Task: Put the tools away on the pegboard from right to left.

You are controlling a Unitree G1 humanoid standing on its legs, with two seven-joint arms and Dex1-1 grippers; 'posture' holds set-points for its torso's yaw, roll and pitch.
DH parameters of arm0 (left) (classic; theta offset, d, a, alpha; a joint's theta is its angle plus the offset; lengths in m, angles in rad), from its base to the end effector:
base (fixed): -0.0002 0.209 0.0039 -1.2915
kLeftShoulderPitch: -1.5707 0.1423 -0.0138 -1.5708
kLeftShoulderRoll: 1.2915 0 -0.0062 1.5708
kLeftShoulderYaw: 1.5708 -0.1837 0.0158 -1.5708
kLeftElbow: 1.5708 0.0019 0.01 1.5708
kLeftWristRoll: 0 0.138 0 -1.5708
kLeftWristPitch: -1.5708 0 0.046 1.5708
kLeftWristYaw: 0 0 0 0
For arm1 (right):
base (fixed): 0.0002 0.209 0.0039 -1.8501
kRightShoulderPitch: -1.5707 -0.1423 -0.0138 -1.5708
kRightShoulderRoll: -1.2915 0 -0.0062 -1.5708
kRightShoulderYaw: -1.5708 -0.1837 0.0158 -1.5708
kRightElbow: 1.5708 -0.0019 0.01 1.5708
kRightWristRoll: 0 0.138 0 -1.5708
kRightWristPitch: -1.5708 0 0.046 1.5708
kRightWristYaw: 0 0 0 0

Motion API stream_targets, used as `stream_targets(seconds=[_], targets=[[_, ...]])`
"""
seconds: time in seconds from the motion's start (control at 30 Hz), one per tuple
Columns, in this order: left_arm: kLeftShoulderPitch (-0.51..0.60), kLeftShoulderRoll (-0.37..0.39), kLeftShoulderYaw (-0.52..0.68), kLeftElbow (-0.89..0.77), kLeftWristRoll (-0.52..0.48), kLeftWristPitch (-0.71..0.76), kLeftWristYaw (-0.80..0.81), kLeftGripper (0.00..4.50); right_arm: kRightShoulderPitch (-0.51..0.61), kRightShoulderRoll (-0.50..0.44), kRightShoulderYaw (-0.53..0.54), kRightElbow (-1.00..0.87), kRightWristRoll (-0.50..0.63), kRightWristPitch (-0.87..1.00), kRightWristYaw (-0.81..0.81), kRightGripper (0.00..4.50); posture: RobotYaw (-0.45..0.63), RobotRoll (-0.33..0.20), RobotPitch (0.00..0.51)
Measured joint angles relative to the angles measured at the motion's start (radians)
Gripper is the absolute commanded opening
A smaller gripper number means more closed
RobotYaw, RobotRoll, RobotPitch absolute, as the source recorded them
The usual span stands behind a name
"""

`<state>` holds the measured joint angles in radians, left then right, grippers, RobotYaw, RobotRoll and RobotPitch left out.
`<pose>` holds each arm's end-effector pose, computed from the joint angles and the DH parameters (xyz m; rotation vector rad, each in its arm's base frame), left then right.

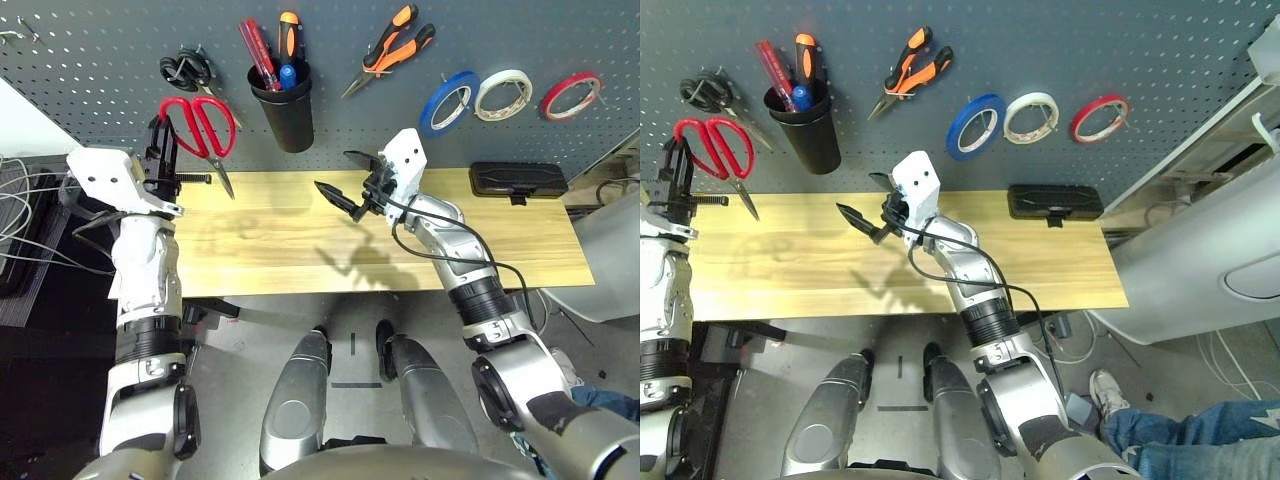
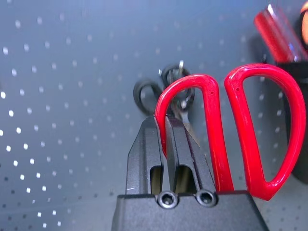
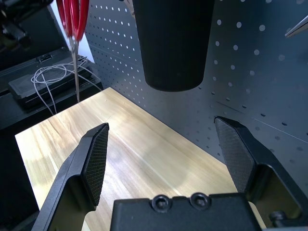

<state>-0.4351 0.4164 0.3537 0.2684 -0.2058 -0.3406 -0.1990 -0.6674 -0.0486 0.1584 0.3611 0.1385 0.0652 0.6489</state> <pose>0.2618 0.2766 0.1514 0.1927 -0.5935 0.1158 0.3089 -0.0855 0.1354 -0.0906 -0.1863 0.9586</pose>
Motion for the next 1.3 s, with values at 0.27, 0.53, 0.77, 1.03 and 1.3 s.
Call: stream_targets(seconds=[0.27, 0.53, 0.77, 1.03, 1.3], targets=[[-0.033, 0.008, 0.0, -0.003, -0.001, -0.003, -0.004, 0.03, 0.0, 0.001, 0.0, 0.0, 0.001, -0.005, 0.0, 4.5, 0.16, 0.0, 0.232], [-0.078, 0.017, 0.0, 0.008, 0.002, -0.01, -0.005, 0.03, 0.0, 0.001, 0.0, 0.0, 0.001, -0.006, -0.001, 4.5, 0.15, 0.0, 0.235], [-0.116, 0.033, -0.004, 0.092, 0.017, -0.019, -0.003, 0.03, 0.0, 0.002, 0.0, 0.0, 0.002, -0.006, -0.005, 4.5, 0.14, 0.0, 0.239], [-0.159, 0.038, -0.021, 0.175, 0.027, -0.03, -0.004, 0.03, 0.0, 0.001, 0.0, -0.001, 0.003, -0.005, -0.011, 4.5, 0.14, 0.0, 0.241], [-0.207, 0.058, -0.029, 0.273, 0.056, -0.034, -0.001, 0.03, 0.0, 0.001, 0.0, -0.002, 0.004, -0.005, -0.019, 4.5, 0.13, 0.0, 0.243]])
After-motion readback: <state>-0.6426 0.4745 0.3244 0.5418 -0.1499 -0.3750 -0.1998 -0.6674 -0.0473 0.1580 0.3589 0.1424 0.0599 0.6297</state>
